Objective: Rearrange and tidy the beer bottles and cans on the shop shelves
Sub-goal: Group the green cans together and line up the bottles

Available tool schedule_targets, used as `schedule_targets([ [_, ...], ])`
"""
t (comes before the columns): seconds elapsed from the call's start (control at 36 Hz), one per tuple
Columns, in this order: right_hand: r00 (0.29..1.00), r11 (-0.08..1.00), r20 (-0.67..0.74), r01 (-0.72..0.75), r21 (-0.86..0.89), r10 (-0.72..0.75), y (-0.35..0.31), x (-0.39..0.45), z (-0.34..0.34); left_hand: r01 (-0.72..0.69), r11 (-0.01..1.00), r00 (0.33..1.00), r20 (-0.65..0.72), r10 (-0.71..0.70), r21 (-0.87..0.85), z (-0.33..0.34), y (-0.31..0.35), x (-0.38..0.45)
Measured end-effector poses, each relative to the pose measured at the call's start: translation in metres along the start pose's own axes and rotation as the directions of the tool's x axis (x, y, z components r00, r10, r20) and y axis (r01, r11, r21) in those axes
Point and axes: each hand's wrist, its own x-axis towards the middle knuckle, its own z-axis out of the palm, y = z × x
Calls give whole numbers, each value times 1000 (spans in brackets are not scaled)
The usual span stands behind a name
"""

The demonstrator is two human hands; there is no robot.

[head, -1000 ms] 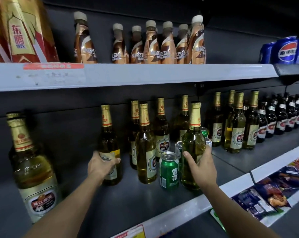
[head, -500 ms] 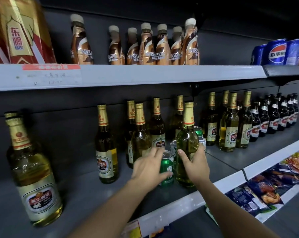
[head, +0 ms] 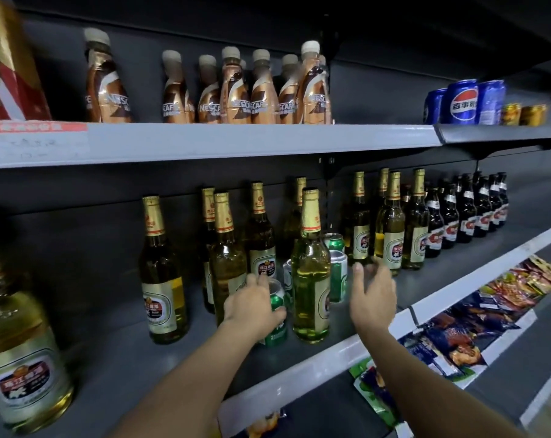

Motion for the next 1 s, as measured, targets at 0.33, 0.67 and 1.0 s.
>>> schedule_targets([
  [0.33,848,920,525,259,-294,-71,32,106,16,158,987,974,-159,-160,-27,14,19,4],
  [0.67,725,946,688,221,-238,3,47,109,56,260,964,952,-184,-247,55,14,31,2],
  [1.0,949,962,281,199,-189,-142,59,74,-24,312,948,930,-219,-294,55,-12,19,-33],
])
